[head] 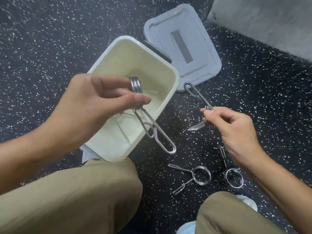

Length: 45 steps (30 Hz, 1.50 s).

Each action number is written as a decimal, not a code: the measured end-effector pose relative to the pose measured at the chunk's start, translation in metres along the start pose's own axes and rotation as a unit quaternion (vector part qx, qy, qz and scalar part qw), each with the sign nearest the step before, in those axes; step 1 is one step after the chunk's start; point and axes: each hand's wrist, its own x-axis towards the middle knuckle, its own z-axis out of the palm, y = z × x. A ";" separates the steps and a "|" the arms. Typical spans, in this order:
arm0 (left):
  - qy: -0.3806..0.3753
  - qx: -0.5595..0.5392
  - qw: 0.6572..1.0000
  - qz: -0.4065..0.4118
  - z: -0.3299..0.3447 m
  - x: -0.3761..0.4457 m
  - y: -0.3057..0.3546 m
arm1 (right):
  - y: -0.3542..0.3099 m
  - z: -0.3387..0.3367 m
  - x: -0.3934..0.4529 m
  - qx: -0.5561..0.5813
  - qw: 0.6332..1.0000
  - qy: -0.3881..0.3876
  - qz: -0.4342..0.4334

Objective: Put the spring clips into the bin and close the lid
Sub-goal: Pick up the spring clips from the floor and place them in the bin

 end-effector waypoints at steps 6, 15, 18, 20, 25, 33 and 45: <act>0.079 0.105 0.989 -0.069 -0.032 0.025 -0.005 | -0.013 0.013 -0.002 -0.052 0.998 -0.036 -0.028; 0.093 0.412 0.902 -0.090 -0.021 0.058 -0.061 | -0.015 0.026 -0.001 -0.061 0.995 -0.065 -0.052; 0.092 0.421 0.897 -0.101 -0.015 0.073 -0.082 | -0.014 0.028 -0.004 -0.081 0.993 -0.068 -0.051; 0.090 0.430 0.892 -0.110 -0.012 0.082 -0.092 | -0.014 0.028 -0.006 -0.076 0.993 -0.078 -0.047; 0.101 0.430 0.889 -0.119 -0.007 0.097 -0.115 | -0.014 0.031 -0.011 -0.092 0.990 -0.095 -0.043; 0.089 0.485 0.862 -0.119 -0.004 0.101 -0.128 | -0.022 0.033 -0.015 -0.117 0.987 -0.096 -0.062; 0.038 0.520 0.850 -0.071 -0.005 0.080 -0.121 | -0.108 0.030 0.037 -0.364 0.884 -0.180 -0.233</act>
